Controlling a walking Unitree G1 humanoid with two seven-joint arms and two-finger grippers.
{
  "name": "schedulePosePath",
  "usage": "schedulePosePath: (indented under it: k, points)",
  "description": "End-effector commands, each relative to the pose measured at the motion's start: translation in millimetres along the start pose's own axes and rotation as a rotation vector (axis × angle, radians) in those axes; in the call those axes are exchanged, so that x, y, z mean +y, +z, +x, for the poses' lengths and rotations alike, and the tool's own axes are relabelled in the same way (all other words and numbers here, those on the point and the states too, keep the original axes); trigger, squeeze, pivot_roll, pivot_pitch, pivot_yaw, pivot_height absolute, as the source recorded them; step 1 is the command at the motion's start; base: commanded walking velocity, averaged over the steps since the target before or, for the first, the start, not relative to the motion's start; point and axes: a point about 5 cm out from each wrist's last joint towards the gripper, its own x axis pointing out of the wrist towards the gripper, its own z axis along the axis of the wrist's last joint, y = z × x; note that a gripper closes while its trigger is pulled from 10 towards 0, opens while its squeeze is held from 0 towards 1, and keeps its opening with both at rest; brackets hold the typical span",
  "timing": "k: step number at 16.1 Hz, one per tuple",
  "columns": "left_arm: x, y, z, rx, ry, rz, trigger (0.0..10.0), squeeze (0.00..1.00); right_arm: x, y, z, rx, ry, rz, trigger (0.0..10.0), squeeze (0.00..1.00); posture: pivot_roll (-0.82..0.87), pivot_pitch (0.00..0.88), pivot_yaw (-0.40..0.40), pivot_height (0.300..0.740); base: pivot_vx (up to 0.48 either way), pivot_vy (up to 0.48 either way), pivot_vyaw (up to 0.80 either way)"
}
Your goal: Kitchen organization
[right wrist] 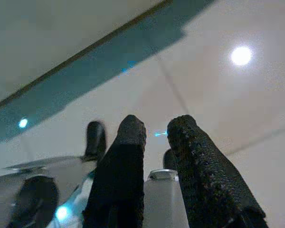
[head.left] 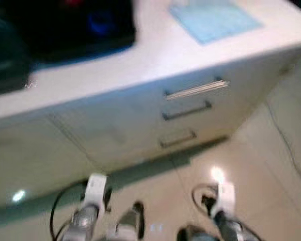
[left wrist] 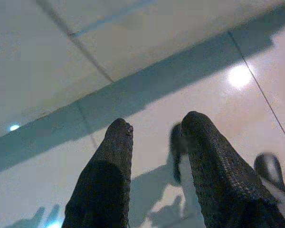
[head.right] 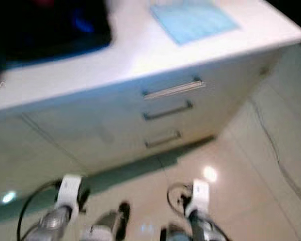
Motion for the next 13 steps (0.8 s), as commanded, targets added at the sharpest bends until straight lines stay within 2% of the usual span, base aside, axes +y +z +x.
schedulePosePath:
  k: [1, 6, 10, 13]
  points:
    - [0.2, -18.3, -5.4, 0.059, 0.012, -0.013, 10.0, 0.00, -2.4, -9.9, -2.8, 0.035, -0.003, 0.003, 10.0, 0.00, 0.07, 0.267, 0.029, 0.740, 0.000, 0.000, 0.80]
    - [0.6, -15.8, -5.5, 0.041, 0.027, -0.023, 10.0, 0.00, -0.6, -6.8, -1.8, 0.023, 0.011, -0.002, 10.0, 0.00, 0.07, 0.265, 0.027, 0.740, 0.000, 0.000, 0.80]
    - [1.8, -12.1, -5.5, 0.020, 0.057, -0.056, 10.0, 0.00, 4.5, 0.3, 0.6, -0.006, 0.035, 0.033, 10.0, 0.00, 0.07, 0.266, 0.025, 0.740, 0.000, 0.000, 0.00]
    - [1.7, -12.8, -6.3, 0.020, 0.065, -0.060, 10.0, 0.00, 6.6, 2.2, 1.3, -0.013, 0.049, 0.030, 10.0, 0.00, 0.08, 0.267, 0.020, 0.740, 0.000, 0.401, 0.00]
